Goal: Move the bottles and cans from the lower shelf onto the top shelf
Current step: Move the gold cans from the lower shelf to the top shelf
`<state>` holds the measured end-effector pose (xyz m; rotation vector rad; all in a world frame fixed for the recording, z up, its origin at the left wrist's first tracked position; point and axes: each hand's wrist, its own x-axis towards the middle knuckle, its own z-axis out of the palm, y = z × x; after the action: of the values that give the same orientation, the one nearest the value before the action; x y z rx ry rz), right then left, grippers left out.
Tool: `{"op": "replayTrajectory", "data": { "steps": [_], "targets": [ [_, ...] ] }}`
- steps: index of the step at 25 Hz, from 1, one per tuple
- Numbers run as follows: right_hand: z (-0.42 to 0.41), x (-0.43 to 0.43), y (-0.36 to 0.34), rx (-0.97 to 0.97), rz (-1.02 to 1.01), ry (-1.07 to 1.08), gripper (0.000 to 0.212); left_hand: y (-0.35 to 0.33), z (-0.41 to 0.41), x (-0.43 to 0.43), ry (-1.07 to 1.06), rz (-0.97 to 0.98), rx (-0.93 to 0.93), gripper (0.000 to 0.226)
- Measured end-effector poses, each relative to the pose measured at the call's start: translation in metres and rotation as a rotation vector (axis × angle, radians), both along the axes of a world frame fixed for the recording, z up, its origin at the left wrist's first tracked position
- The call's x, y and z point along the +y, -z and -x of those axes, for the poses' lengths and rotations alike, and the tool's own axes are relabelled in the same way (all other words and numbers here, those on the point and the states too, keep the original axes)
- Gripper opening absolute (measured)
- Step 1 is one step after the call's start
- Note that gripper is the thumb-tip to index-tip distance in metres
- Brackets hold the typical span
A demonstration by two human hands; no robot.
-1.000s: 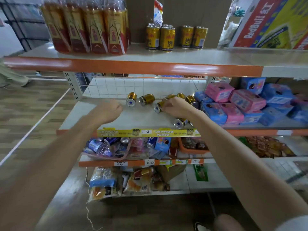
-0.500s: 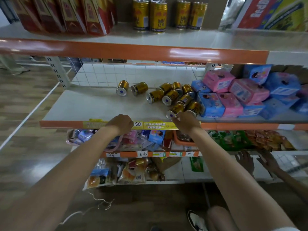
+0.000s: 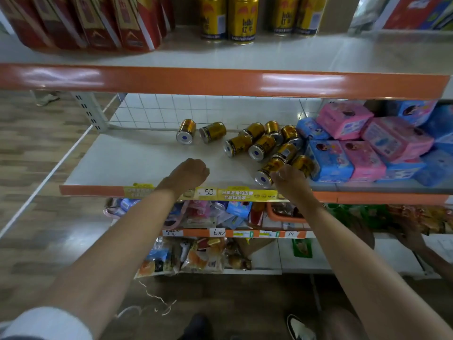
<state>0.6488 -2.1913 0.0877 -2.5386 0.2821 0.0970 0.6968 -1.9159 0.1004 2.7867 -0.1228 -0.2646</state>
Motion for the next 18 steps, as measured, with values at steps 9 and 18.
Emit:
{"op": "replayTrajectory", "data": {
  "steps": [9, 18],
  "targets": [
    [-0.044, 0.037, 0.007, -0.216, -0.136, 0.388, 0.026, 0.024, -0.099, -0.027, 0.300, 0.013, -0.037, 0.032],
    [-0.068, 0.064, 0.031, -0.124, 0.006, 0.597, 0.055, 0.038, -0.159, -0.067, 0.511, -0.103, -0.144, 0.044]
  ]
}}
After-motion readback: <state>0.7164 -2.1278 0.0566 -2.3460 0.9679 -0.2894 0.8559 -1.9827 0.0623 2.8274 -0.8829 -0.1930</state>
